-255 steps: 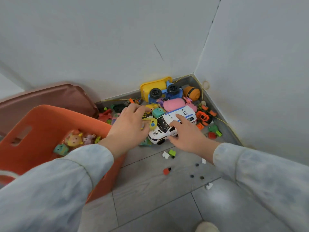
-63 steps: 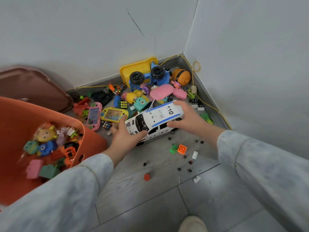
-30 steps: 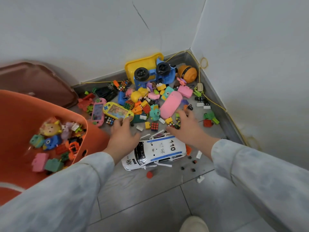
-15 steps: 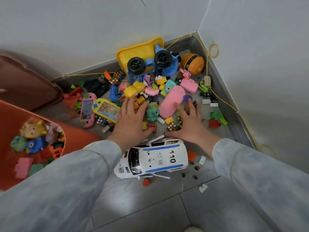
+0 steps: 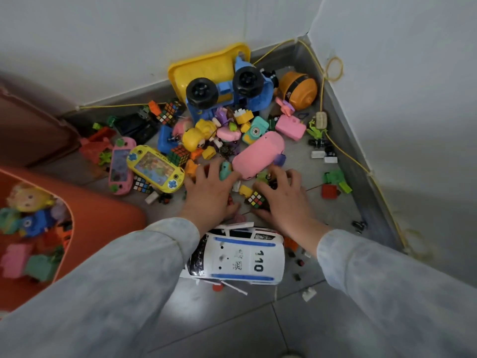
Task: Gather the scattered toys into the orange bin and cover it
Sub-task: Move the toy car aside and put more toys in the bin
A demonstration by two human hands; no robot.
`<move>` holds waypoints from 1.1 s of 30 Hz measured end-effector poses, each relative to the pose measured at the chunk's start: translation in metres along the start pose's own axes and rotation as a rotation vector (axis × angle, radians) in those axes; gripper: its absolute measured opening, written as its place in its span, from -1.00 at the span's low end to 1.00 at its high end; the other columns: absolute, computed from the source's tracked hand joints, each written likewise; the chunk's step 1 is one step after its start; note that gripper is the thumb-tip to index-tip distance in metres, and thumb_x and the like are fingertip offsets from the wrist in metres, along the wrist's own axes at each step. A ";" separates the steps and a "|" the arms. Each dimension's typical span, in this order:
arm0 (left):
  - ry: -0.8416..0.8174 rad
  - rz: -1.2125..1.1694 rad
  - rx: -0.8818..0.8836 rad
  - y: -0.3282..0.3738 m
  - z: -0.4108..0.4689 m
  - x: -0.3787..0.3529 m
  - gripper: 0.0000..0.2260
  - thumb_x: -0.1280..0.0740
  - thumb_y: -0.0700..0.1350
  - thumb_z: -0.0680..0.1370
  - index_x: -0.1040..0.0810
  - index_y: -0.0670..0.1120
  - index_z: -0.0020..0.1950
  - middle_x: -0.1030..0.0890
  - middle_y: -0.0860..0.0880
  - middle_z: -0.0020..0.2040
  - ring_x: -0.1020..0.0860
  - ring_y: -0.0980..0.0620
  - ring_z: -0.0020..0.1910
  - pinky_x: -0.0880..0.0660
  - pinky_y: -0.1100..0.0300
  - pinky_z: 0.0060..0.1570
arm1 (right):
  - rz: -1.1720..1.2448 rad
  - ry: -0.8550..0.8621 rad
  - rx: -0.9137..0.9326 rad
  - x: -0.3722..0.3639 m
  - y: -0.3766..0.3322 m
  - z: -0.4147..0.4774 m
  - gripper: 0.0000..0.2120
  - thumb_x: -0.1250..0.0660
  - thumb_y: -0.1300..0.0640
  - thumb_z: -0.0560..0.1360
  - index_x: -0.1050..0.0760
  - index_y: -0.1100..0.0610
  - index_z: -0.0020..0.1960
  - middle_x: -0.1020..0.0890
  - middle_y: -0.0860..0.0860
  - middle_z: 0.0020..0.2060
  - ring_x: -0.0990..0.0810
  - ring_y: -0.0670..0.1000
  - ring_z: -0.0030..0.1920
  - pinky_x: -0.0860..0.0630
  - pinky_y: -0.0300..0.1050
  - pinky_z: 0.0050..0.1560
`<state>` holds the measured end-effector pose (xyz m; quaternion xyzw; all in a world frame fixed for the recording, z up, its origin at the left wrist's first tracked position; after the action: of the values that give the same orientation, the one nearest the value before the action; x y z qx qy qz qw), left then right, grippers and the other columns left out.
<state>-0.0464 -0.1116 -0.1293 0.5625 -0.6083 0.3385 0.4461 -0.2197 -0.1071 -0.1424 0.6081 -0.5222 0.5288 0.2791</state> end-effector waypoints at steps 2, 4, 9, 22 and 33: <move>-0.022 -0.069 0.022 -0.001 -0.003 0.000 -0.53 -0.41 0.18 0.40 -0.35 0.19 0.25 -0.13 -0.09 0.42 -0.20 -0.29 0.31 -0.44 -0.24 0.11 | 0.030 -0.032 0.008 -0.001 -0.002 -0.001 -0.45 -0.47 -0.15 0.37 -0.38 -0.10 0.29 -0.21 0.12 0.45 -0.26 0.27 0.28 -0.53 0.17 0.09; -0.027 -0.091 0.014 -0.004 -0.005 0.001 -0.61 -0.42 0.11 0.40 -0.39 0.13 0.17 -0.17 -0.12 0.37 -0.24 -0.29 0.25 -0.49 -0.18 0.05 | 0.053 -0.064 0.020 -0.002 -0.006 -0.002 -0.45 -0.47 -0.07 0.37 -0.39 -0.06 0.30 -0.21 0.12 0.44 -0.30 0.25 0.24 -0.51 0.13 0.11; -0.053 -0.202 0.104 -0.019 -0.021 -0.003 -0.64 -0.34 -0.19 0.49 -0.37 0.14 0.18 -0.20 -0.14 0.31 -0.31 -0.26 0.19 -0.41 -0.03 0.04 | 0.091 -0.144 0.007 0.002 -0.012 -0.008 -0.53 -0.39 0.11 0.44 -0.39 0.01 0.33 -0.29 0.10 0.35 -0.35 0.26 0.19 -0.42 0.05 0.17; 0.136 -0.485 0.014 -0.021 -0.060 0.054 -0.59 -0.40 -0.21 0.43 -0.35 0.20 0.11 -0.26 -0.06 0.17 -0.40 -0.17 0.11 -0.50 -0.11 0.14 | 0.290 -0.063 -0.066 0.072 -0.021 -0.042 -0.59 -0.45 0.13 0.34 -0.43 0.00 0.15 -0.32 0.03 0.02 -0.46 0.14 -0.02 -0.52 0.04 -0.03; 0.332 -0.476 -0.175 -0.058 -0.125 0.198 -0.57 -0.39 -0.17 0.40 -0.36 0.22 0.13 -0.30 -0.08 0.16 -0.44 -0.26 0.09 -0.47 -0.13 0.15 | 0.148 0.055 0.072 0.182 -0.109 -0.061 -0.53 -0.44 0.11 0.39 -0.46 0.05 0.29 -0.39 0.07 0.13 -0.47 0.09 0.04 -0.41 -0.11 0.00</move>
<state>0.0369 -0.0813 0.0952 0.5856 -0.4052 0.2580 0.6530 -0.1586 -0.0817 0.0686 0.5629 -0.5384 0.5829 0.2313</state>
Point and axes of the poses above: each hand's wrist, its own z-axis towards the middle knuckle, its own x-axis out of the back of the hand, y = z × x, the point moved 5 cm from there along z, towards the middle knuckle
